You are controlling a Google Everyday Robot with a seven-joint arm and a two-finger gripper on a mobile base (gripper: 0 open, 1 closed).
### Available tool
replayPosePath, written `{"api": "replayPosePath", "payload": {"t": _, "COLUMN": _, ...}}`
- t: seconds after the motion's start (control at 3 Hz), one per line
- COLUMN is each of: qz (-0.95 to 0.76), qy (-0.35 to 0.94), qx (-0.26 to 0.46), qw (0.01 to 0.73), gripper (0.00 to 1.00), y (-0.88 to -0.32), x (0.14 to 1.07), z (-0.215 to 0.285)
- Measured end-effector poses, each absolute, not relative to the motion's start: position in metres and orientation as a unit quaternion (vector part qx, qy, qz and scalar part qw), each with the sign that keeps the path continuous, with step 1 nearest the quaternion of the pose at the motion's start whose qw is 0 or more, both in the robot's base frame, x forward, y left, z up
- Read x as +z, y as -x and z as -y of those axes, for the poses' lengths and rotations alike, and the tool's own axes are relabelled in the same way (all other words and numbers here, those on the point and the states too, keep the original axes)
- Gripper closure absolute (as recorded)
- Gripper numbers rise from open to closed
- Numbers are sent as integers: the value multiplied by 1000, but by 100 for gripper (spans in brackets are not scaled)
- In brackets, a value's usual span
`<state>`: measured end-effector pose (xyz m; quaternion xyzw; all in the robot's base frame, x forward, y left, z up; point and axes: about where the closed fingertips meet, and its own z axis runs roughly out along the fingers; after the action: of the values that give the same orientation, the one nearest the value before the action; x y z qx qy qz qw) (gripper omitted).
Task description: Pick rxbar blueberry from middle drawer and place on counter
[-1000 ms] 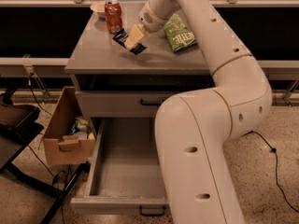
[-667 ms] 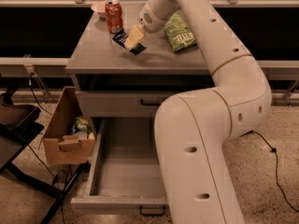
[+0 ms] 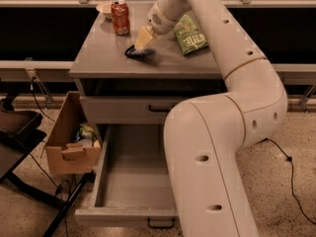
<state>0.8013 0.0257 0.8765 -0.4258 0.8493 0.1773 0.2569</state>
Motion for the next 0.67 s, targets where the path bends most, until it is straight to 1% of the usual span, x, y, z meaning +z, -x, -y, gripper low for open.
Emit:
{"api": "replayPosePath", "payload": {"t": 0.33, "qz": -849, "qy": 426, "qx": 177, "qw": 257, "gripper": 0, "y": -801, "x": 877, "z": -26}}
{"api": "replayPosePath", "payload": {"t": 0.67, "qz": -848, "qy": 422, "qx": 180, "qw": 266, "gripper": 0, "y": -799, "x": 888, "z": -16}}
